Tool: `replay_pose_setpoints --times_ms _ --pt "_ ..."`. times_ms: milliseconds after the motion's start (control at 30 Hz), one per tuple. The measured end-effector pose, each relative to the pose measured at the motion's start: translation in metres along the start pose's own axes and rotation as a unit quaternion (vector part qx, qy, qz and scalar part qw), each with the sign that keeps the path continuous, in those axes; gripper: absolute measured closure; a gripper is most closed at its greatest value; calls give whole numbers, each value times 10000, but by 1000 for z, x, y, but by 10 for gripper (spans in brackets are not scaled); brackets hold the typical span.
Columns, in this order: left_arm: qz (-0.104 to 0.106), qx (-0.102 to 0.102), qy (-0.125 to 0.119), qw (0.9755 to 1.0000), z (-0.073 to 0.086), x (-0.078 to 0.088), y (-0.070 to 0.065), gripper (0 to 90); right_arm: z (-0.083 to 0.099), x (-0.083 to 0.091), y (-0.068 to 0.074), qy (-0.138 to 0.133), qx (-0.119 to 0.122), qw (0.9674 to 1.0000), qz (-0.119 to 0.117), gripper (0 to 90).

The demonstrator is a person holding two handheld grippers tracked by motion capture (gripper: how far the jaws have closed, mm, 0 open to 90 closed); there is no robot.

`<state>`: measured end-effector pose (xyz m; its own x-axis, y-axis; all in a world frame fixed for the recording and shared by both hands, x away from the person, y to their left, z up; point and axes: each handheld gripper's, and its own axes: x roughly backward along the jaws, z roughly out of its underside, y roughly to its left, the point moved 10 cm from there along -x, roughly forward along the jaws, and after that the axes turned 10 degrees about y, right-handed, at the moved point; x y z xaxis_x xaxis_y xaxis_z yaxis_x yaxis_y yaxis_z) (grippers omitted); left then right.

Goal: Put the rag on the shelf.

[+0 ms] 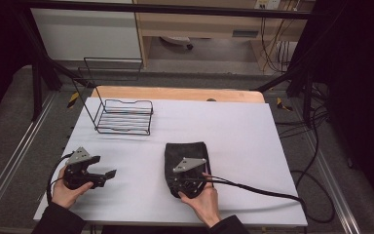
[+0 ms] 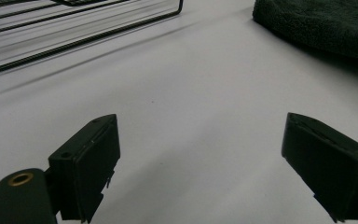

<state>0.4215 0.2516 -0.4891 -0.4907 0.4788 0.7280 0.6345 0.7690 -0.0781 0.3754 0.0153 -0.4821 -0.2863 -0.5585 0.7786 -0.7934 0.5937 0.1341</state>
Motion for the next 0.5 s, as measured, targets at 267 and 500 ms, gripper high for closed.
replay_pose_setpoints --times_ms 267,500 --pt "-2 2 4 10000 0 0 0 114 -8 -11 22 64 158 9997 -186 853" --pt "9 20 18 10000 0 0 -1 114 -3 -24 32 221 301 9990 -259 846"
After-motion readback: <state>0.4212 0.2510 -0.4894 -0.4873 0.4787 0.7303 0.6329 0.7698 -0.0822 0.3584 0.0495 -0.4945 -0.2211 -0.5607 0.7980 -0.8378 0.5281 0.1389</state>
